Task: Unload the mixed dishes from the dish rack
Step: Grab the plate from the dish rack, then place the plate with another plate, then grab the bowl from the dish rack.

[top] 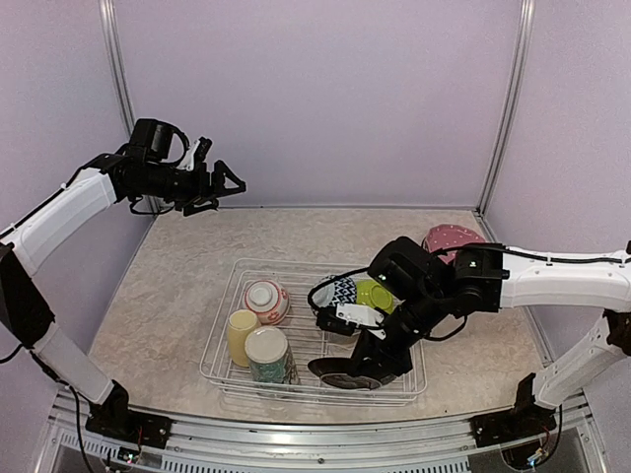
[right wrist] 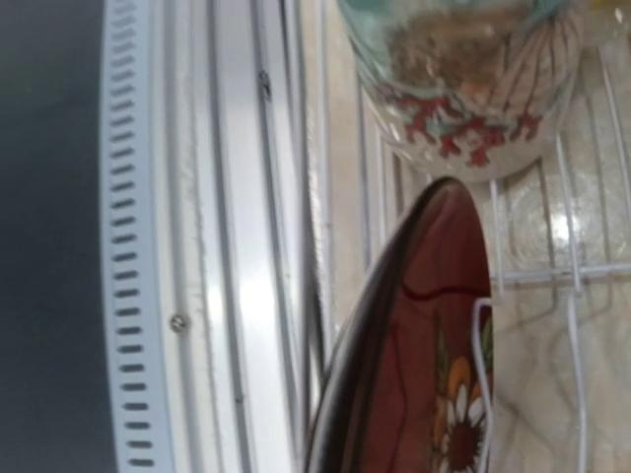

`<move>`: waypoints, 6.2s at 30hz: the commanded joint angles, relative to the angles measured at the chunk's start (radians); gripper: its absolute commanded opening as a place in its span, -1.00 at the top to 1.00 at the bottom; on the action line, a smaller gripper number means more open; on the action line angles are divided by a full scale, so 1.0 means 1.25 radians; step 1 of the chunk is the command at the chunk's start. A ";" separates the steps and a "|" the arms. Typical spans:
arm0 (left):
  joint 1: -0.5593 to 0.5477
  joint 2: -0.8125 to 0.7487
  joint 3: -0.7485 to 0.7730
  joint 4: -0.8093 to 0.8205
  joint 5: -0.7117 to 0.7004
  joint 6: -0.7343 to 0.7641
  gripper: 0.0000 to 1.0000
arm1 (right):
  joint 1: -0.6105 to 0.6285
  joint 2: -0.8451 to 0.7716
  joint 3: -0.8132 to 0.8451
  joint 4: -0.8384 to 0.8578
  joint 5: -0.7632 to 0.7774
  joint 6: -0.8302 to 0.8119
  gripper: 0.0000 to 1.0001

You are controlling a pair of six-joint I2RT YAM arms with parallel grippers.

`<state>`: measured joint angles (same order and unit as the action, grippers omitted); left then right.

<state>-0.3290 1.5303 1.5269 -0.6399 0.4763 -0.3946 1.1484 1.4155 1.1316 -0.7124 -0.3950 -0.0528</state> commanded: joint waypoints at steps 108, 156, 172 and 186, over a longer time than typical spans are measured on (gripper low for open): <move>0.242 -0.071 -0.058 0.103 0.204 -0.123 -0.98 | -0.600 0.441 0.192 0.289 0.897 -0.034 0.61; 0.169 -0.050 -0.031 0.056 0.177 -0.088 -0.98 | -0.233 -0.033 -0.245 0.708 0.222 0.717 -0.69; 0.170 -0.046 -0.030 0.059 0.194 -0.094 -0.98 | -0.186 0.030 -0.317 0.760 0.254 0.810 -0.73; 0.170 -0.042 -0.030 0.060 0.200 -0.097 -0.98 | -0.159 0.103 -0.245 0.688 0.346 0.850 -0.74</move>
<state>-0.1139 1.4643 1.4631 -0.5594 0.7078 -0.5228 0.9298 1.4940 0.7780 0.2279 -0.0437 0.9985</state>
